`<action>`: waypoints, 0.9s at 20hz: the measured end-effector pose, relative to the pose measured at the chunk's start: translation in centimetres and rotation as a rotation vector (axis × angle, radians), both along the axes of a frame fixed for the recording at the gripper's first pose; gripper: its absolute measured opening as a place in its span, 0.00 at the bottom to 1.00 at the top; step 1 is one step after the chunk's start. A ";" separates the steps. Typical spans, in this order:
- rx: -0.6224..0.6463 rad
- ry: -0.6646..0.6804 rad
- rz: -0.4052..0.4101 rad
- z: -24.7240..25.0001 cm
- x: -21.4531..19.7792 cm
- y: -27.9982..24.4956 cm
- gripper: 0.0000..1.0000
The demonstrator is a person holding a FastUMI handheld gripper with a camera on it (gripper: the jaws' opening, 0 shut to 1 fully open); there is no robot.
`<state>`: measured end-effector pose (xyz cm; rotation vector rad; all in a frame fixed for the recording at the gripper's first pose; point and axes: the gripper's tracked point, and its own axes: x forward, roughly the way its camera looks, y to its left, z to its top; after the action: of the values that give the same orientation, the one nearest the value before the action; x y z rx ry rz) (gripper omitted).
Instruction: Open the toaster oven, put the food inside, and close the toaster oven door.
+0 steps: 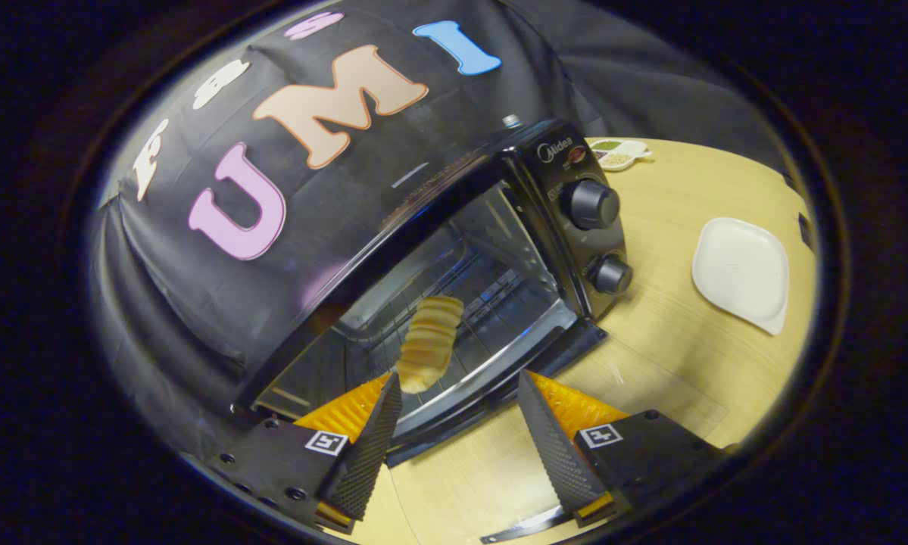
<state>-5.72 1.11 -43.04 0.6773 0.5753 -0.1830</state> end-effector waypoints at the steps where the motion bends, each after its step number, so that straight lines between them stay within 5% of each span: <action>1: -0.009 0.002 0.017 0.1 -0.7 0.0 0.93; 18: -0.289 0.152 0.312 -2.4 -13.2 -1.0 0.95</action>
<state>-18.97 0.09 -45.49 0.2886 0.7750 -0.0243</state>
